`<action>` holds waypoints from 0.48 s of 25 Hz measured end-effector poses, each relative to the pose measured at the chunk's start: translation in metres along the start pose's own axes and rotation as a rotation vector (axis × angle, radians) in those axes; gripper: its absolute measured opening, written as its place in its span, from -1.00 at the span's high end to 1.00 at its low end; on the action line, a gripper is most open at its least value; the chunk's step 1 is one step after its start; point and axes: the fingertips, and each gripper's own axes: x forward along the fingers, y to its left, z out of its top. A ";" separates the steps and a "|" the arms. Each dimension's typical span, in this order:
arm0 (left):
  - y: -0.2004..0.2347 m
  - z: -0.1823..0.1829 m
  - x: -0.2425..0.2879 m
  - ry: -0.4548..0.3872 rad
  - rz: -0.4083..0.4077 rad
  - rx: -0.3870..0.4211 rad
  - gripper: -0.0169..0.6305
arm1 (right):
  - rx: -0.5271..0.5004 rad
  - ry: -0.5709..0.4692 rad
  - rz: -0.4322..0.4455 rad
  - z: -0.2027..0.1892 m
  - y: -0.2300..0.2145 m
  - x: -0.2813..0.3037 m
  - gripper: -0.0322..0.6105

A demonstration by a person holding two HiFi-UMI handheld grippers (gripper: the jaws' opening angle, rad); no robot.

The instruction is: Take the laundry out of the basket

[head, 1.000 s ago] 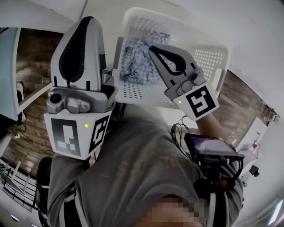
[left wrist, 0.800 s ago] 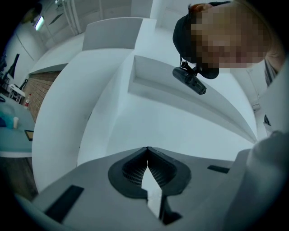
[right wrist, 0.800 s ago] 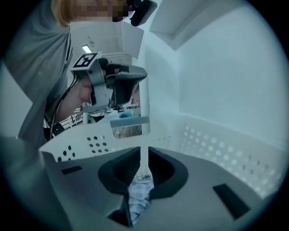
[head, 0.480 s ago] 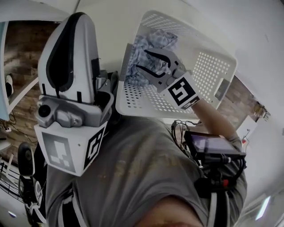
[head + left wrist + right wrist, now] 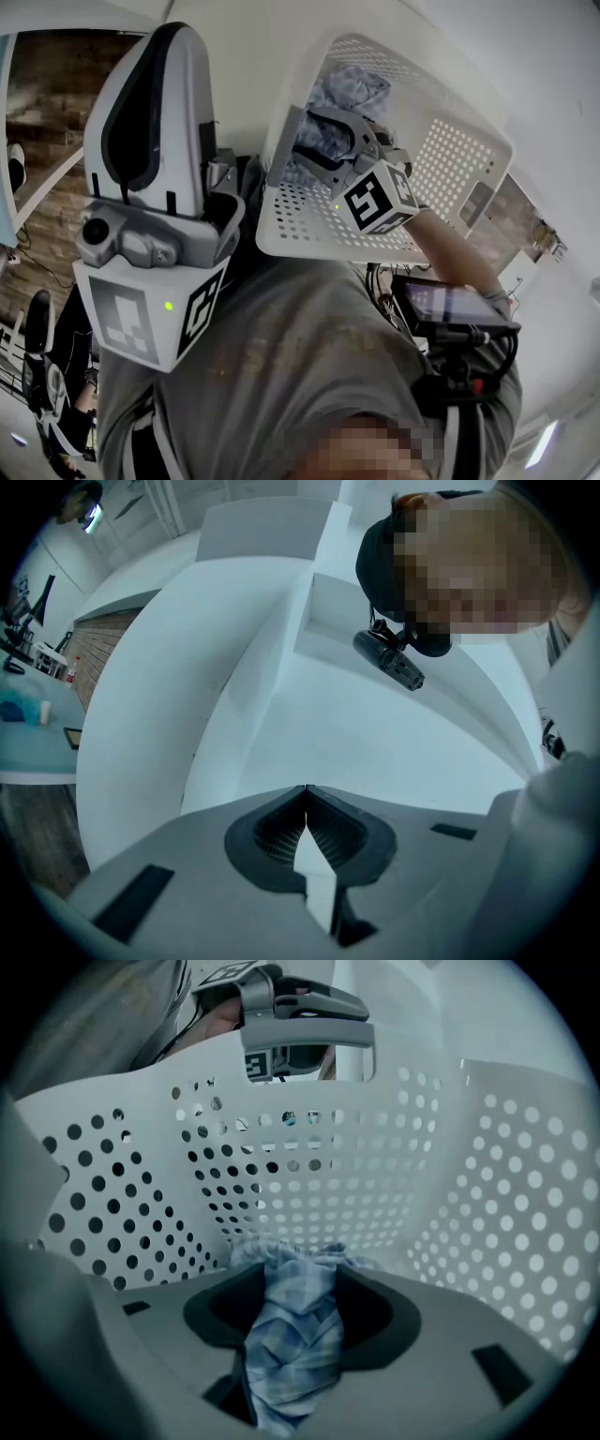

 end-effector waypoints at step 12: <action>-0.001 0.001 0.000 -0.015 -0.013 0.007 0.92 | 0.169 -0.010 -0.029 0.001 -0.033 -0.008 0.74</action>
